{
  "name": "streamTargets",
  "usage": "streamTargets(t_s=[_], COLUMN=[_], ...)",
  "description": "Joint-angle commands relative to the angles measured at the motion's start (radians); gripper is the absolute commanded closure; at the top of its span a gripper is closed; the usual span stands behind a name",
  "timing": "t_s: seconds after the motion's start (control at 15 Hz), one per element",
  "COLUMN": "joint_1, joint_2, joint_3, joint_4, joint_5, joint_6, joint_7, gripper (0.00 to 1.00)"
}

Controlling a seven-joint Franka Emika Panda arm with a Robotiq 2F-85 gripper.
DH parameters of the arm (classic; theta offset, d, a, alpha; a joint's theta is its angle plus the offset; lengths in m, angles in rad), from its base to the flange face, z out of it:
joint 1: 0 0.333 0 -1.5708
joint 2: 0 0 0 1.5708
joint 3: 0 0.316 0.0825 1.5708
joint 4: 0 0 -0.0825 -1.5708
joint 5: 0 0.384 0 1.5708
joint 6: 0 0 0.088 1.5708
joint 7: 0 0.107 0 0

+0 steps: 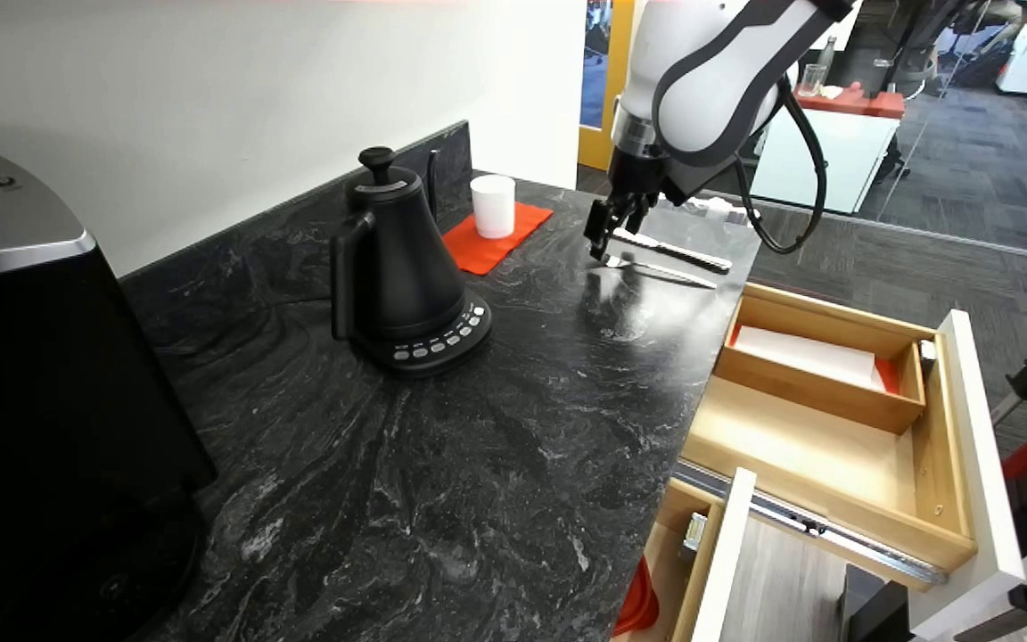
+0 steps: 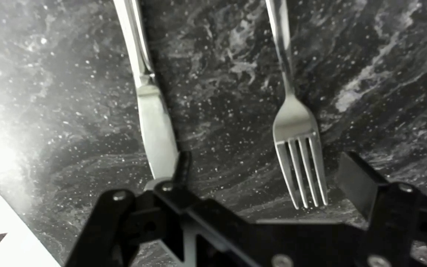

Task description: Put the fork and knife into the drawer.

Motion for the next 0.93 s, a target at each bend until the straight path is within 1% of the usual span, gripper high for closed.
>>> streamTargets(t_s=[0.0, 0.27, 0.6, 0.67, 0.87], joint_1=[0.014, 0.030, 0.021, 0.017, 0.011], joint_2=[-0.097, -0.146, -0.114, -0.108, -0.096], joint_3=[0.007, 0.002, -0.004, -0.003, 0.002], joint_4=[-0.080, -0.119, -0.100, -0.096, -0.095], joint_5=[-0.004, -0.012, -0.019, -0.018, -0.025], joint_6=[-0.074, -0.183, -0.292, -0.304, -0.286], joint_7=[0.032, 0.053, 0.067, 0.063, 0.040], gripper=[0.00, 0.00, 0.00, 0.00, 0.00])
